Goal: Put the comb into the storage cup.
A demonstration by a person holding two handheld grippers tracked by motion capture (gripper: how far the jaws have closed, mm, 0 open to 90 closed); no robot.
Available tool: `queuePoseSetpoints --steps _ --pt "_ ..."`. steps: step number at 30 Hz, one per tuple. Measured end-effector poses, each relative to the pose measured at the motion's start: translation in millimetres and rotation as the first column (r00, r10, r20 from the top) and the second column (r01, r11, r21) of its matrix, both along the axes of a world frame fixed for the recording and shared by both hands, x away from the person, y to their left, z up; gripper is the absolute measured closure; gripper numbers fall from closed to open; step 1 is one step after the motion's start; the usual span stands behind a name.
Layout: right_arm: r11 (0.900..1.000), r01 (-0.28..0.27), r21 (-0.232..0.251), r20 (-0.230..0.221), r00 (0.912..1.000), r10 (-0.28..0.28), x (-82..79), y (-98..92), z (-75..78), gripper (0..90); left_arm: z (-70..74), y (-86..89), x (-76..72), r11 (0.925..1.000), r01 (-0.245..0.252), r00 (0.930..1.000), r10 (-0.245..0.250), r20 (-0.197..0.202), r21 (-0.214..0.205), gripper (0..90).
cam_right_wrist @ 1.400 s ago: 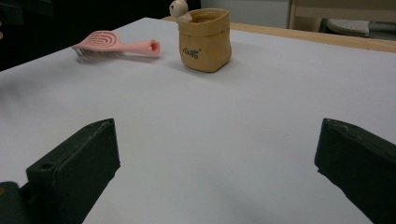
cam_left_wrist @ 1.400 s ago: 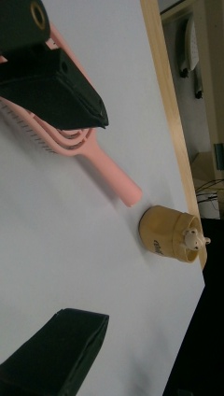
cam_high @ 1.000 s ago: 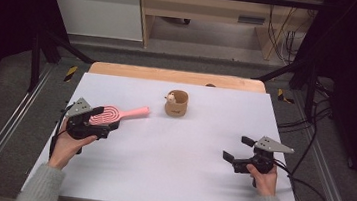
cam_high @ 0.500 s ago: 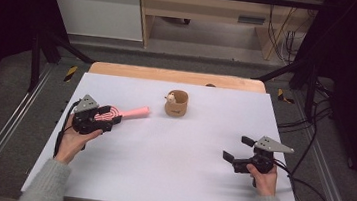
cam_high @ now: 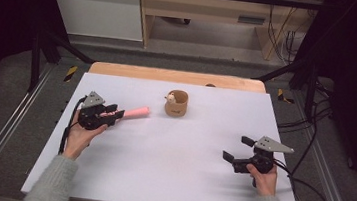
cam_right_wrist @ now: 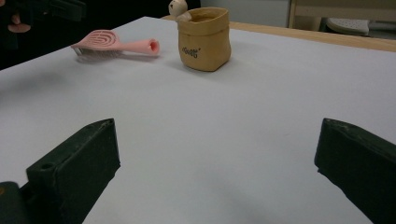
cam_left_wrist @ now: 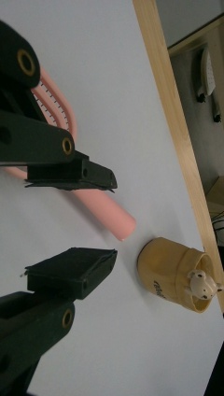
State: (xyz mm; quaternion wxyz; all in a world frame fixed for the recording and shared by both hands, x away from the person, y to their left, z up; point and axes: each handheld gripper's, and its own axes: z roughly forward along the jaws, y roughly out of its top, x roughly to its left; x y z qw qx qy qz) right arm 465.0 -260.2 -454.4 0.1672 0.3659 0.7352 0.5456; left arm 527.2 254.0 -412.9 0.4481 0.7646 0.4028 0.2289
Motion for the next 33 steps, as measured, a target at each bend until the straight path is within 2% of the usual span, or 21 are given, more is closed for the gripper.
queuePoseSetpoints --steps 6,8,15,18,22,33 --pt "1.0000 0.002 0.001 -0.003 1.0000 -0.002 -0.1 -0.2 0.2 0.4 -0.5 -7.7 6.5 0.9999 -0.012 0.9999 0.012 -0.009 -0.010 65.8" --pt "1.0000 0.002 0.000 -0.001 1.0000 -0.002 -0.1 -0.3 0.2 0.4 -0.6 -9.8 8.1 0.9998 -0.018 0.9998 0.018 -0.008 0.004 68.9" --pt "1.0000 0.003 0.000 0.000 1.0000 -0.003 -0.1 -0.3 0.1 0.4 -3.6 -15.7 16.2 0.9996 -0.028 0.9993 0.029 -0.026 0.008 77.3" --pt "1.0000 0.002 0.003 -0.003 1.0000 -0.002 0.0 -0.3 -0.1 0.4 -5.1 -18.4 19.9 0.9993 -0.038 0.9988 0.038 -0.029 -0.001 79.0" --pt "1.0000 0.003 0.003 -0.001 1.0000 -0.003 0.0 -0.7 0.0 0.4 -7.8 -22.1 24.9 0.9990 -0.040 0.9981 0.041 -0.046 0.017 82.7" --pt "1.0000 0.002 -0.001 -0.004 1.0000 -0.002 0.2 -0.4 -0.7 0.4 -13.9 -27.6 37.2 0.9990 -0.042 0.9967 0.043 -0.069 0.016 89.5"
